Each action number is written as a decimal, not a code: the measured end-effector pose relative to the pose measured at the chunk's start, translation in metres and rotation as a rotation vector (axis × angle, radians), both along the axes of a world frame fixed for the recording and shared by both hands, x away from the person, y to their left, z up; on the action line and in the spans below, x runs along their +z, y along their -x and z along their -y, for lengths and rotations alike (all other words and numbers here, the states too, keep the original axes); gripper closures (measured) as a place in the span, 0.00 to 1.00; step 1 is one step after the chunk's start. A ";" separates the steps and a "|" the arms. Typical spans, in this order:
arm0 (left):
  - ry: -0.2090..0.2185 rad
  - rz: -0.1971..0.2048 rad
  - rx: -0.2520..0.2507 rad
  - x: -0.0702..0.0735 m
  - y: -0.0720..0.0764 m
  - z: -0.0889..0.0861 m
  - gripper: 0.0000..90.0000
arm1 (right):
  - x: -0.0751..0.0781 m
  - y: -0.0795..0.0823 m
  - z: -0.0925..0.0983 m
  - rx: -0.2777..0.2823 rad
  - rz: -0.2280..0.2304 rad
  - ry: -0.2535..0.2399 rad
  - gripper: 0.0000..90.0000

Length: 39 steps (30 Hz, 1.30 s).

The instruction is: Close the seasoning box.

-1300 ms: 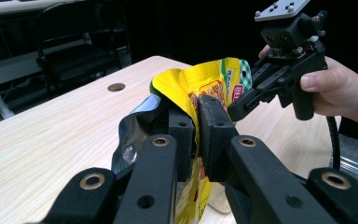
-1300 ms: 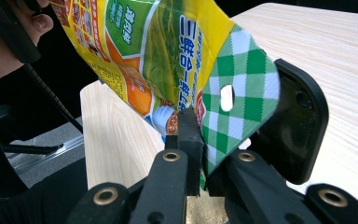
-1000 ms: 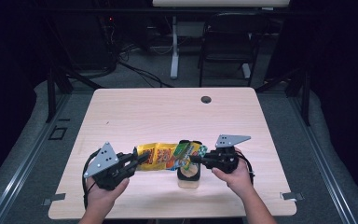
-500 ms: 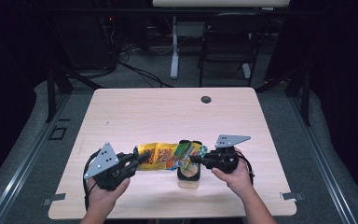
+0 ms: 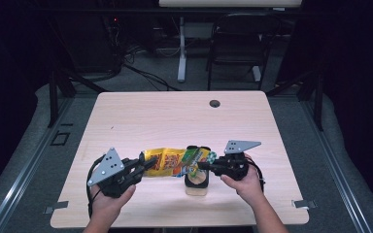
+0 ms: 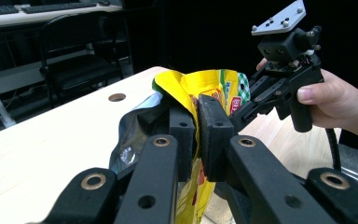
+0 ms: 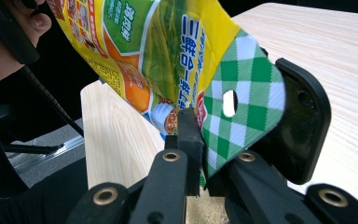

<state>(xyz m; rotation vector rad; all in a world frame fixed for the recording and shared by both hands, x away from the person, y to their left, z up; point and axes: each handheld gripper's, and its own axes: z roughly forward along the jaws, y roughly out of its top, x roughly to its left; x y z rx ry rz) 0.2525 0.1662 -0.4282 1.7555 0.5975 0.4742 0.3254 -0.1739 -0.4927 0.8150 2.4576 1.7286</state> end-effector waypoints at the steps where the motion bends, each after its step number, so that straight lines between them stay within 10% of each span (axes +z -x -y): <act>1: -0.001 0.001 -0.001 0.000 0.000 0.000 0.95 | 0.000 0.000 0.000 0.001 0.000 -0.001 0.98; 39: -0.009 0.002 -0.028 0.003 -0.004 0.010 0.95 | -0.001 0.003 0.007 -0.011 -0.005 0.016 0.97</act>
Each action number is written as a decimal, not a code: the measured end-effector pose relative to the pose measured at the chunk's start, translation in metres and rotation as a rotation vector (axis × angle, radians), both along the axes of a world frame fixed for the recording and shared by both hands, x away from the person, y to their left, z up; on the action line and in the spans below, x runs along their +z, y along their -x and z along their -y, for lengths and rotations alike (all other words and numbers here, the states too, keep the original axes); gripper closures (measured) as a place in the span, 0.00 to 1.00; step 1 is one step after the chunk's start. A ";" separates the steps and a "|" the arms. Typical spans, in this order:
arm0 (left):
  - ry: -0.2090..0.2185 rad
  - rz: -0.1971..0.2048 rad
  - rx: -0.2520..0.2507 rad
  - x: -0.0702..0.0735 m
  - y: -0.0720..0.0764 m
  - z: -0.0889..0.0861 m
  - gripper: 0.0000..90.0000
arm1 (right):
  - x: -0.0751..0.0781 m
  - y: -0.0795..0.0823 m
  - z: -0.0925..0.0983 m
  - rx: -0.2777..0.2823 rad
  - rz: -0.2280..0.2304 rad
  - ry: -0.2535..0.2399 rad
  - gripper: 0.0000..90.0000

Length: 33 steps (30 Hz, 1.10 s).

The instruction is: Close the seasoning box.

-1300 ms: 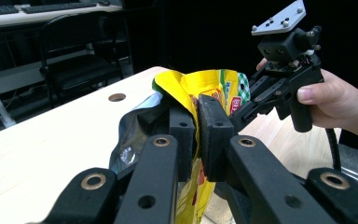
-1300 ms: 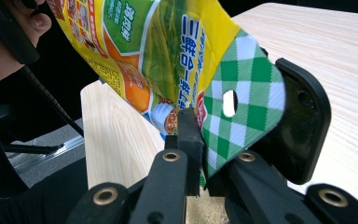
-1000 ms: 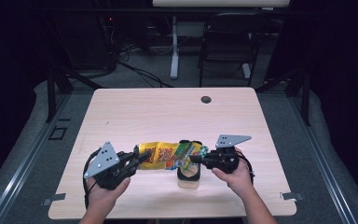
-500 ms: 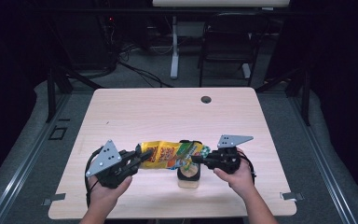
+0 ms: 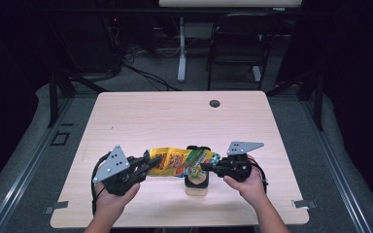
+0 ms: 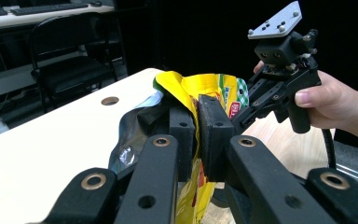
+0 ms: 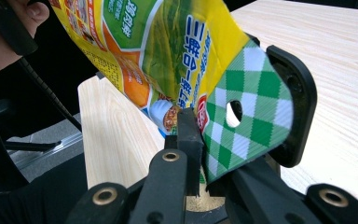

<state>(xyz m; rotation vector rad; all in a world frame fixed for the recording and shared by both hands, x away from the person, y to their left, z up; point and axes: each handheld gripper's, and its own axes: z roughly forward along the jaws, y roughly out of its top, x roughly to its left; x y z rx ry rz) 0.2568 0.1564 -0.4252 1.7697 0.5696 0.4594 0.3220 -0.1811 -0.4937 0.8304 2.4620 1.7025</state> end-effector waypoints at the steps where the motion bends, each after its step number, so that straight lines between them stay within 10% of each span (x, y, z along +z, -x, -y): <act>1: 0.000 -0.001 -0.001 0.000 0.000 0.000 0.95 | 0.000 0.000 0.000 0.001 0.000 0.001 0.97; 33: -0.001 -0.008 -0.004 0.001 -0.002 0.001 0.95 | -0.003 -0.002 0.002 0.007 -0.010 -0.009 0.97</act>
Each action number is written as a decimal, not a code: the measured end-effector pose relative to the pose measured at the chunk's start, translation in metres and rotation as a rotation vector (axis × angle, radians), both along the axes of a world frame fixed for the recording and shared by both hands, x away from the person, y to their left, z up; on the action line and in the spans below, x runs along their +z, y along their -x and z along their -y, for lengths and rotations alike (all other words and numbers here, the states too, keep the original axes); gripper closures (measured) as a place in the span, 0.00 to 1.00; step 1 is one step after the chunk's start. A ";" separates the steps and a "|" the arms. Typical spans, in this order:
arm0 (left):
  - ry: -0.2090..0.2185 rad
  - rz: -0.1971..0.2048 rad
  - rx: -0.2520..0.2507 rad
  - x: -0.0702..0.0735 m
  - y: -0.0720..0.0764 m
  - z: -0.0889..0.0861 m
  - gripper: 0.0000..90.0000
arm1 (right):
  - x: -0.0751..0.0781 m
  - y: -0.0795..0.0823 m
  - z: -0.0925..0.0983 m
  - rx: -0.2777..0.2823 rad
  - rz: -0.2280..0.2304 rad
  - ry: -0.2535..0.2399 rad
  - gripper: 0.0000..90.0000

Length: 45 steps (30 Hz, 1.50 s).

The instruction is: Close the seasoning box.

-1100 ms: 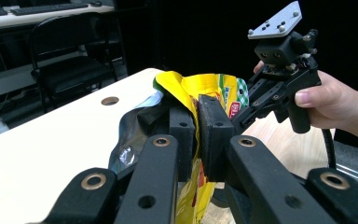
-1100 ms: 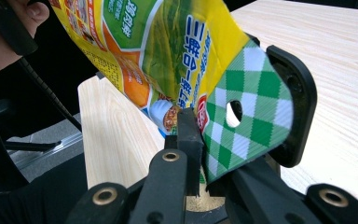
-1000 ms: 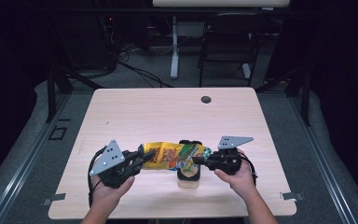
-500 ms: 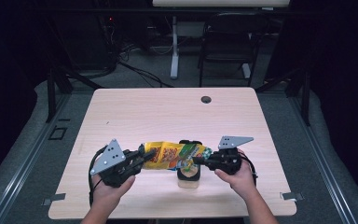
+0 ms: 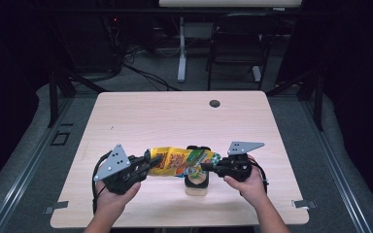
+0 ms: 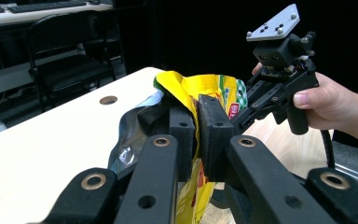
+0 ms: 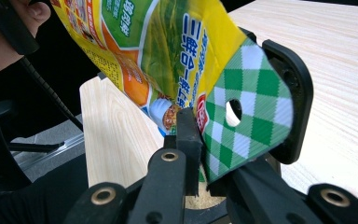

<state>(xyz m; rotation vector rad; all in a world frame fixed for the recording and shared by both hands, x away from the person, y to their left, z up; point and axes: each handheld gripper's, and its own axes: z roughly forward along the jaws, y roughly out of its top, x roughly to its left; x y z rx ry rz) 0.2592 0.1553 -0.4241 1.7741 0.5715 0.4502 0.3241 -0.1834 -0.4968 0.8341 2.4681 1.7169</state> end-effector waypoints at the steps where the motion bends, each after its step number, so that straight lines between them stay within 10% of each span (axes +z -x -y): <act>1: 0.000 0.000 -0.002 0.000 0.000 0.000 0.95 | 0.000 0.000 0.000 0.000 0.001 0.000 0.97; 45: 0.009 0.007 -0.004 0.003 0.001 0.000 0.95 | 0.003 0.002 -0.001 0.045 -0.010 0.005 0.99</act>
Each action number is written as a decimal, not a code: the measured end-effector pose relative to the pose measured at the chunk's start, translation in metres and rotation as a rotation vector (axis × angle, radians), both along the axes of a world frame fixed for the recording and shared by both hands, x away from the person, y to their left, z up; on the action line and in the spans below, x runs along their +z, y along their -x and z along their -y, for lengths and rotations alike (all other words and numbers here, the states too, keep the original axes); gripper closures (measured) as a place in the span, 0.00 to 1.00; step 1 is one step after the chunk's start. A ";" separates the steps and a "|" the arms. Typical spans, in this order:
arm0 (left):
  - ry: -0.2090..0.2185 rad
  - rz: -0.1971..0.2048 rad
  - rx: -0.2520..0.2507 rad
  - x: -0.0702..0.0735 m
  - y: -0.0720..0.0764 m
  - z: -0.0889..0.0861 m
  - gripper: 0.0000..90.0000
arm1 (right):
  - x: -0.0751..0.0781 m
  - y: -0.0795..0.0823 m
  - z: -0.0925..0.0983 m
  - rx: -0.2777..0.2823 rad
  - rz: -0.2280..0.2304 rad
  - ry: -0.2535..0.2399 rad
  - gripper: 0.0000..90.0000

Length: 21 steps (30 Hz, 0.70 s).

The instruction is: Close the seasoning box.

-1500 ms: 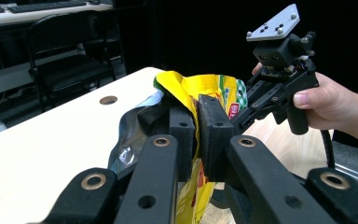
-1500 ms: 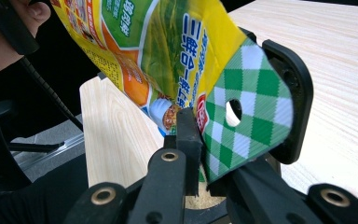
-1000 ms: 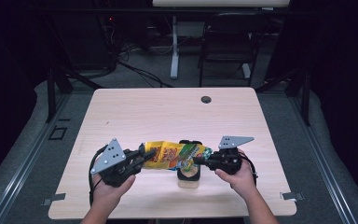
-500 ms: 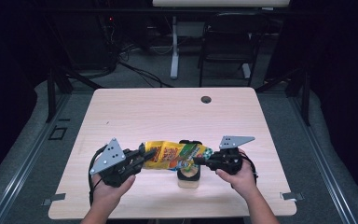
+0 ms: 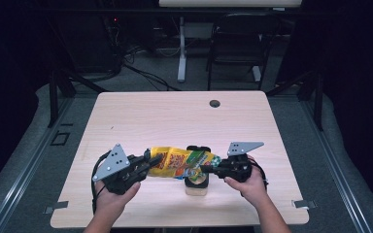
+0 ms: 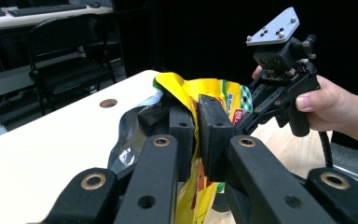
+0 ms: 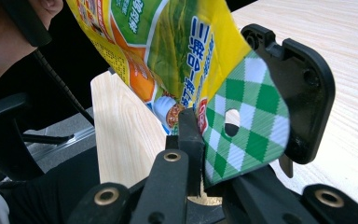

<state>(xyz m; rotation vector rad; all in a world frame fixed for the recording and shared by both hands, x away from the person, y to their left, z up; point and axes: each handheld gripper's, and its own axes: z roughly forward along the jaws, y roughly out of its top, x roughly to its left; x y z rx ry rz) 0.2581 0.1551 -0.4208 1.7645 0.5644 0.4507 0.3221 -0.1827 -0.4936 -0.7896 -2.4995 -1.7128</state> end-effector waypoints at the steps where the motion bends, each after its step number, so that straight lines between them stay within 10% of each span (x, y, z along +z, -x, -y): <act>1: -0.004 -0.001 0.002 0.000 0.000 0.000 0.95 | 0.000 0.000 0.000 0.000 0.000 0.002 0.99; 21: 0.003 -0.005 0.002 -0.001 -0.001 0.000 0.95 | 0.000 0.000 0.000 0.006 -0.006 0.003 0.99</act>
